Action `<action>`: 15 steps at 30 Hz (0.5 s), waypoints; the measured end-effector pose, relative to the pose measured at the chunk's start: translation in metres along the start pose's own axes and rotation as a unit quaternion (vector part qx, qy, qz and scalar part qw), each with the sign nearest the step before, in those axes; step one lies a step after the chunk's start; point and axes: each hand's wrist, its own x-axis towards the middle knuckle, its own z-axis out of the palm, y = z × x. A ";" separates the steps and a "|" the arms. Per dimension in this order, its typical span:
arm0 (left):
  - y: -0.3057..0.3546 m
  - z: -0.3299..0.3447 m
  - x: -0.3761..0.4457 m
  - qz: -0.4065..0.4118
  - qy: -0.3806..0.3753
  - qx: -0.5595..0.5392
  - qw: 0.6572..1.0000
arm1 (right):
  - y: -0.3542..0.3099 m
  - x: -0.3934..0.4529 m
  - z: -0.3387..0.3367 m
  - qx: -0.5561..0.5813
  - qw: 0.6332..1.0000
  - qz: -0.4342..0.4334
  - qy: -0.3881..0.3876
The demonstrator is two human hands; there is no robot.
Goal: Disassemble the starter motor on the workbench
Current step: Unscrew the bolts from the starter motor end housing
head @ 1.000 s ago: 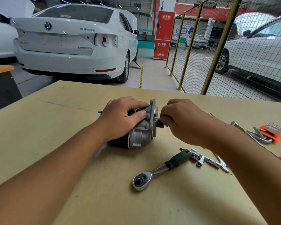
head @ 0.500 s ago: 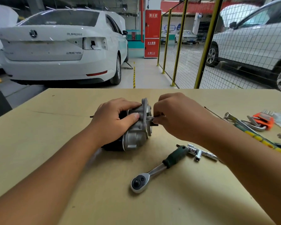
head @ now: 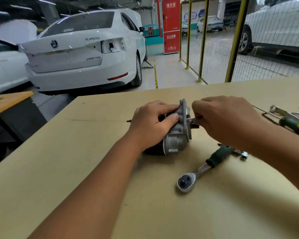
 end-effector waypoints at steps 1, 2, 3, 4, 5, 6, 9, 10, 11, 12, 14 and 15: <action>-0.001 0.000 0.000 0.000 -0.003 0.000 1.000 | -0.001 -0.001 0.002 0.014 1.000 -0.003 0.000; -0.002 0.000 0.000 0.001 -0.005 0.002 1.000 | -0.003 -0.002 0.001 0.031 1.000 -0.006 -0.001; -0.003 -0.001 -0.001 0.000 -0.007 0.006 1.000 | -0.007 -0.004 0.000 0.054 0.999 -0.008 0.000; -0.003 -0.001 -0.001 0.001 -0.009 0.011 1.000 | -0.010 -0.005 -0.002 0.076 0.997 -0.003 0.000; -0.003 -0.002 -0.001 0.001 -0.011 0.015 1.000 | -0.013 -0.005 -0.003 0.095 0.995 0.006 -0.001; -0.003 -0.003 0.000 0.000 -0.010 0.016 1.000 | -0.015 -0.005 -0.004 0.106 0.994 0.016 -0.006; -0.002 -0.002 0.000 -0.001 -0.006 0.009 1.000 | -0.017 -0.002 -0.002 0.102 0.994 0.040 -0.021; -0.001 -0.002 0.000 0.002 -0.006 0.008 1.000 | -0.016 -0.002 -0.001 0.102 0.993 0.046 -0.025; -0.002 -0.001 -0.001 0.006 -0.006 0.008 1.000 | -0.016 -0.002 0.000 0.102 0.993 0.047 -0.029; -0.003 -0.001 -0.001 0.010 -0.005 0.007 1.000 | -0.015 -0.002 0.000 0.096 0.994 0.046 -0.029; -0.004 -0.001 -0.001 0.016 -0.005 0.007 1.000 | -0.017 -0.002 0.001 0.059 0.997 0.038 -0.021; -0.004 -0.002 0.000 0.019 -0.006 0.009 1.000 | -0.019 -0.002 0.000 0.031 0.999 0.038 -0.018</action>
